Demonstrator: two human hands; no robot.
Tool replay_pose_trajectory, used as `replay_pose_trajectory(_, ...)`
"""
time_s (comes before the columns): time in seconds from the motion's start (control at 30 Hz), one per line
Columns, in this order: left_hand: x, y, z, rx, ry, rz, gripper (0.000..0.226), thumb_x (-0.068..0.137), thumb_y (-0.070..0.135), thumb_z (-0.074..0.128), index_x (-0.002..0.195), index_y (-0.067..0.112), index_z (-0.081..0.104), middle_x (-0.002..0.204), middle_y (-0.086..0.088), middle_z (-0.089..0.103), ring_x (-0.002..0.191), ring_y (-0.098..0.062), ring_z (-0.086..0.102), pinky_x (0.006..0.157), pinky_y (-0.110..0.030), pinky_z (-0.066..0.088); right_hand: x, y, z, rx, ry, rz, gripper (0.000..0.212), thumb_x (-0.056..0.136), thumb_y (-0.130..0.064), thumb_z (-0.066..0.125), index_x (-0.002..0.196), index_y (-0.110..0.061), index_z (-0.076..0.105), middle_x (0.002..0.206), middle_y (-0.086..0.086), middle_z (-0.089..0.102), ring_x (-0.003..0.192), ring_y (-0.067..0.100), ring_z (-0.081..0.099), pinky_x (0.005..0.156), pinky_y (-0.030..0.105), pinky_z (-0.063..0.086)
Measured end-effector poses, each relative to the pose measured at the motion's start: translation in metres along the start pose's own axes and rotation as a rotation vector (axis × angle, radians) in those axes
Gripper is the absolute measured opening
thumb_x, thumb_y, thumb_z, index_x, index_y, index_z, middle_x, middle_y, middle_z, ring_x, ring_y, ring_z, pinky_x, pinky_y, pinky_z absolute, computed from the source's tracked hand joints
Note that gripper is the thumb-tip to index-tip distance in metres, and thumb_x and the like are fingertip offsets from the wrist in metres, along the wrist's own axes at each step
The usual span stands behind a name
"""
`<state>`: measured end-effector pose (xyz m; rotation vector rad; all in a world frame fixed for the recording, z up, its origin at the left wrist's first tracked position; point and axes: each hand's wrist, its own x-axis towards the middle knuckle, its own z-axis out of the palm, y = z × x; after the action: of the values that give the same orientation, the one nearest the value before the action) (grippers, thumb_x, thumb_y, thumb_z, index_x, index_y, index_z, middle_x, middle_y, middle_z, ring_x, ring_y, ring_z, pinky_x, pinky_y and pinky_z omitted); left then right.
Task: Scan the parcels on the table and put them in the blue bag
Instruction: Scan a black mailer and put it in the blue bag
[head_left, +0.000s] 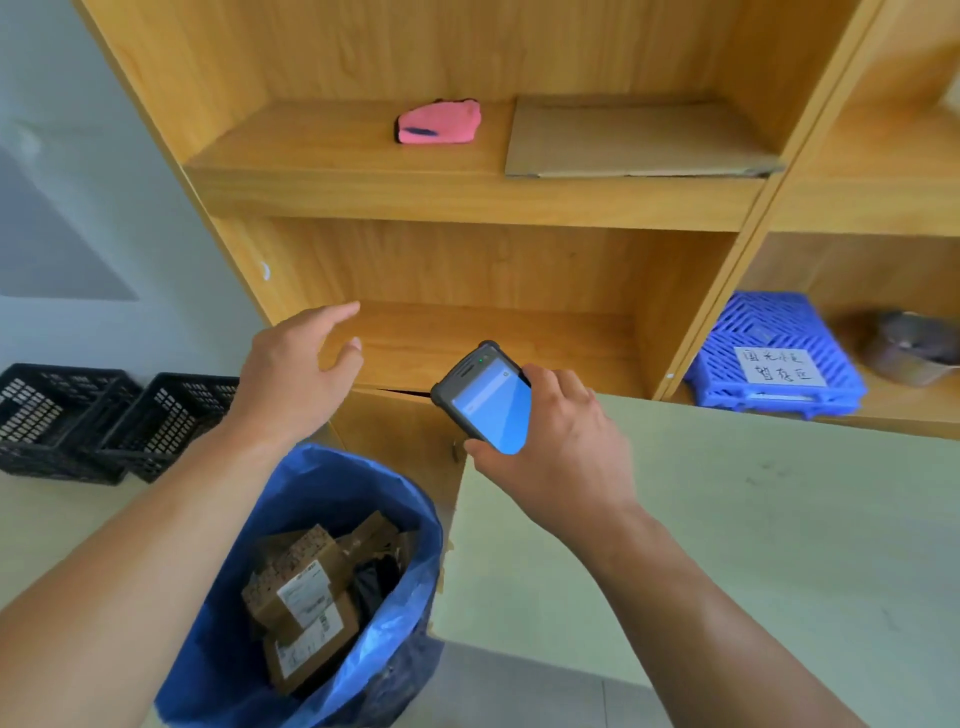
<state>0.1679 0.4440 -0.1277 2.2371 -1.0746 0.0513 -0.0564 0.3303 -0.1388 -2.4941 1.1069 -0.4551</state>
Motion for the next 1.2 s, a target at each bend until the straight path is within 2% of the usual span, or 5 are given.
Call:
replay_pose_trajectory(0.53,0.034,0.077,0.022,-0.059,-0.016,0.107,0.042,0.100,0.024,0.061,0.142,0.024,0.061,0.135,-0.008,0.066,0.127,-0.029,0.059,0.094,-0.034,0.045,0.015,0.039,-0.061,-0.029,0.146,0.029,0.076,0.071,-0.068,0.066,0.131,-0.027,0.043,0.109,-0.008,0.051,0.100,0.016,0.051,0.077,0.033,0.050)
replay_pose_trajectory(0.8,0.051,0.101,0.028,-0.091,-0.005,0.141,0.041,0.099,0.026,0.062,0.140,0.030,0.062,0.118,-0.005,0.070,0.076,-0.026,0.057,0.073,-0.044,0.057,0.023,0.048,-0.090,-0.043,0.190,0.047,0.077,0.072,-0.068,0.067,0.133,-0.027,0.042,0.115,-0.008,0.052,0.105,0.015,0.052,0.080,0.032,0.049)
replay_pose_trajectory(0.97,0.064,0.115,0.025,-0.079,0.006,0.172,0.040,0.100,0.027,0.061,0.140,0.031,0.061,0.132,-0.005,0.067,0.086,-0.024,0.061,0.070,-0.035,0.051,0.029,0.050,-0.110,-0.052,0.219,0.045,0.080,0.073,-0.070,0.065,0.137,-0.029,0.038,0.118,-0.009,0.050,0.107,0.014,0.050,0.080,0.030,0.044)
replay_pose_trajectory(1.07,0.069,0.127,0.023,-0.119,0.039,0.196,0.040,0.099,0.022,0.063,0.139,0.025,0.064,0.135,-0.005,0.066,0.119,-0.028,0.062,0.086,-0.032,0.045,0.032,0.049,-0.121,-0.043,0.239,0.041,0.080,0.074,-0.069,0.064,0.137,-0.029,0.037,0.116,-0.009,0.049,0.105,0.014,0.049,0.082,0.030,0.047)
replay_pose_trajectory(1.2,0.077,0.141,0.020,-0.128,0.060,0.229,0.039,0.098,0.020,0.064,0.136,0.024,0.065,0.133,-0.002,0.068,0.125,-0.026,0.060,0.089,-0.031,0.045,0.038,0.049,-0.136,-0.046,0.264,0.044,0.081,0.073,-0.069,0.063,0.138,-0.029,0.037,0.115,-0.010,0.049,0.104,0.015,0.049,0.081,0.032,0.047)
